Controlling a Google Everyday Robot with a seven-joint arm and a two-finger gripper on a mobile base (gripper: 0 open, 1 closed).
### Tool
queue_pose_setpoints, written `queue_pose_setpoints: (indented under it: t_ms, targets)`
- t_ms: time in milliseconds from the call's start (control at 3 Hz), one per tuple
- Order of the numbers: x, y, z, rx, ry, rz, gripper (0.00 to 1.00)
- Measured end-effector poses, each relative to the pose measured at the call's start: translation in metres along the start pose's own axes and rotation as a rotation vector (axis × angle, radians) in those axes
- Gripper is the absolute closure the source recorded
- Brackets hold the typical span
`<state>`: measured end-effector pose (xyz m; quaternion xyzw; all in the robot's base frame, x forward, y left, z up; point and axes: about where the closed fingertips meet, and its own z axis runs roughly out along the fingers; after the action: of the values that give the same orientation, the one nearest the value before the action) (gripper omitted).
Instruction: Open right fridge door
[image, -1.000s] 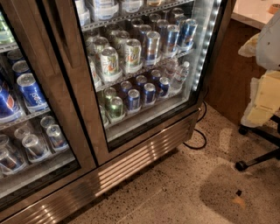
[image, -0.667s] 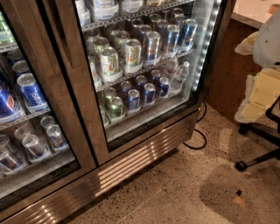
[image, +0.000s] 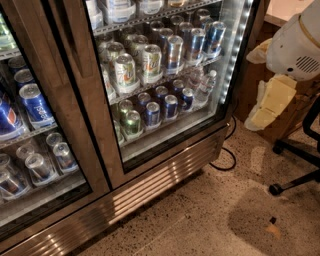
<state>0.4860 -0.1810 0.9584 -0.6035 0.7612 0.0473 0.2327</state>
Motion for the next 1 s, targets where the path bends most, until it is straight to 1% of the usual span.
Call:
queue_pose_setpoints:
  t_ms: [333, 667, 1000]
  targets:
    - [-0.004, -0.001, 0.004, 0.002, -0.013, -0.01, 0.0]
    - [-0.033, -0.013, 0.018, 0.016, -0.157, -0.072, 0.0]
    - [-0.07, -0.013, 0.024, 0.011, -0.335, -0.128, 0.18]
